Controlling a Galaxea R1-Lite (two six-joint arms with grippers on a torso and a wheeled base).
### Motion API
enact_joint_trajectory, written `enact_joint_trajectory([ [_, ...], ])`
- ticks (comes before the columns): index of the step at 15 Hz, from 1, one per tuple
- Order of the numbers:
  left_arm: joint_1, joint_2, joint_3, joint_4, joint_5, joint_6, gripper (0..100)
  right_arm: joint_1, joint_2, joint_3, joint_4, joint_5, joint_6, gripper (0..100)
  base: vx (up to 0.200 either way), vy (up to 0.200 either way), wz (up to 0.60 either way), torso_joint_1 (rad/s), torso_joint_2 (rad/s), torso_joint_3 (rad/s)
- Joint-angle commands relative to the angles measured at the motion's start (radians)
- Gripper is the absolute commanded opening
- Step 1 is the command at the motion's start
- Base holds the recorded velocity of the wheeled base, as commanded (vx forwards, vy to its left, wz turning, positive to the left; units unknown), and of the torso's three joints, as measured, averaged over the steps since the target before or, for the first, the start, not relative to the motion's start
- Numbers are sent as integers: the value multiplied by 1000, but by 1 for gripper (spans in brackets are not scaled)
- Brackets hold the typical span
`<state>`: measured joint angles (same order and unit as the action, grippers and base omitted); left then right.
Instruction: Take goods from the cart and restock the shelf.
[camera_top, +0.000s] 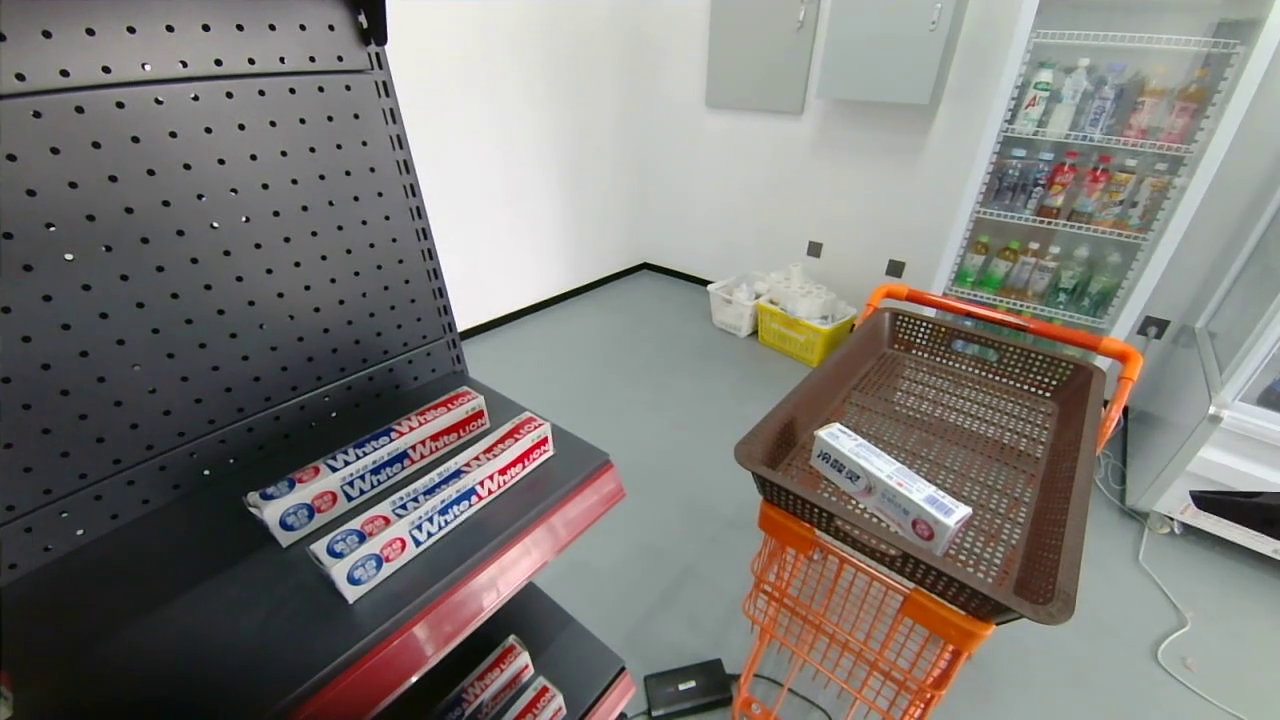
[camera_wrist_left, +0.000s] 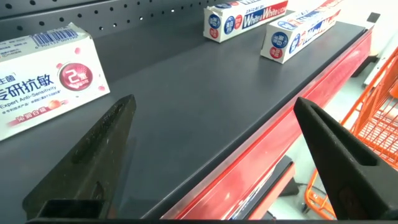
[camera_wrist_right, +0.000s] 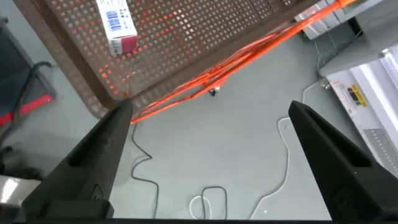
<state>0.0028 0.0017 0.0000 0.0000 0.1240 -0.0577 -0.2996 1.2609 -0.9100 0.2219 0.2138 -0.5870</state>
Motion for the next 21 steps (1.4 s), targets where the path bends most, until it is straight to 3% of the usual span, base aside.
enact_joint_trajectory([
  [1,0,0,0,0,-1,-1,100,22,181,-82,5,6,-51,100,0,0,0,0,0,0],
  [6,0,0,0,0,0,-1,100,137,399,-240,-3,29,-53,100,0,0,0,0,0,0],
  [11,-1,0,0,0,0,-1,100,240,474,-254,-9,32,-45,100,0,0,0,0,0,0],
  [18,0,0,0,0,0,-1,100,264,565,-319,-53,35,-45,100,0,0,0,0,0,0],
  [21,0,0,0,0,0,-1,100,266,615,-408,-42,24,-47,100,0,0,0,0,0,0],
])
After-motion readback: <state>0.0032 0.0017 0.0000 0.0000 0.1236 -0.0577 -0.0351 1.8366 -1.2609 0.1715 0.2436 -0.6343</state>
